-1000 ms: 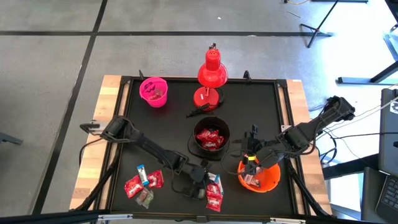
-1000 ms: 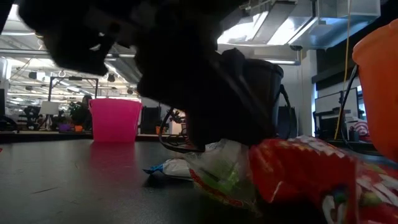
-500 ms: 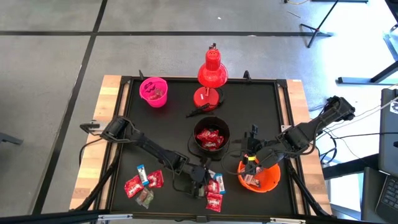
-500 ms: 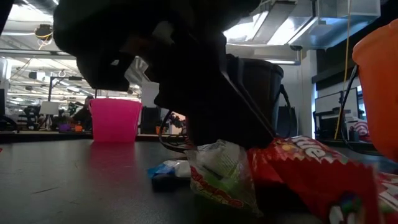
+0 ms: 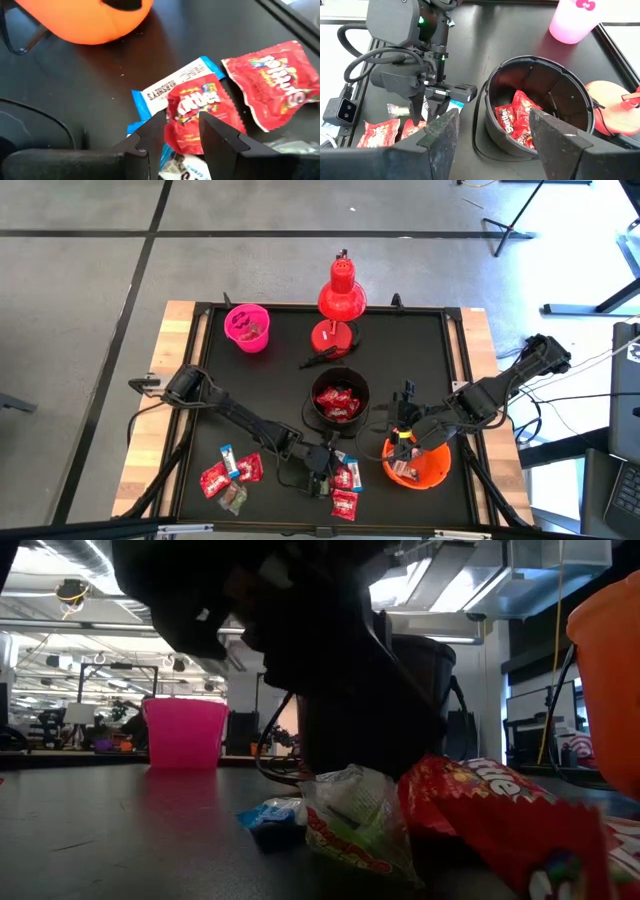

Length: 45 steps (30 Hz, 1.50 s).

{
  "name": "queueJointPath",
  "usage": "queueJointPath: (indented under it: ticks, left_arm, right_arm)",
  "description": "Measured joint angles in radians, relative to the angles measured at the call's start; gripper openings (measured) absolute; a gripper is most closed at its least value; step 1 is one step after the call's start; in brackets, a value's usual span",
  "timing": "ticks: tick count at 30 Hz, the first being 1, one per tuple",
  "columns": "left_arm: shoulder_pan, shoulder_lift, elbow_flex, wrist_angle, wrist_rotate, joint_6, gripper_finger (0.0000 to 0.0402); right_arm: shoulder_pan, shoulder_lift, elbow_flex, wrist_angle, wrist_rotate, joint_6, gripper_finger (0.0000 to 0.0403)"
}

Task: Organize candy in baskets
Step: Put the red candy into the black bucket

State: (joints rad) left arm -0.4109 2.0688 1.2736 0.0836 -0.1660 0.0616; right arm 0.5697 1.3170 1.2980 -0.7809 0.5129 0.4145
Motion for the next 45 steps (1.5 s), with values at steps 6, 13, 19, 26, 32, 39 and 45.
queueJointPath:
  ticks: [6, 13, 19, 26, 32, 39, 45]
  left_arm:
    - [0.008, 0.010, 0.001, -0.040, 0.029, -0.005, 0.0114]
    - [0.020, 0.021, 0.000, -0.040, 0.065, -0.027, 0.0114]
    - [0.026, 0.028, 0.000, -0.042, 0.087, -0.055, 0.0114]
    - [0.025, 0.029, 0.000, -0.042, 0.079, -0.055, 0.0077]
    - [0.025, 0.028, 0.000, -0.041, 0.079, -0.047, 0.0005]
    - [0.010, -0.043, 0.000, -0.050, 0.081, -0.037, 0.0000]
    - [-0.004, -0.236, 0.000, -0.120, 0.058, -0.048, 0.0000]
  right_arm:
    - [0.000, 0.000, 0.000, 0.000, 0.000, 0.000, 0.0238]
    - [0.000, 0.000, 0.000, 0.001, 0.000, 0.000, 0.0238]
    - [0.000, 0.000, 0.000, 0.001, 0.000, 0.000, 0.0238]
    - [0.000, 0.000, 0.000, 0.001, 0.001, 0.000, 0.0238]
    - [0.000, 0.000, 0.000, 0.001, 0.002, 0.000, 0.0238]
    - [0.000, 0.010, 0.000, 0.075, -0.060, -0.004, 0.0238]
    - [0.014, 0.108, 0.000, 0.100, -0.155, -0.053, 0.0238]
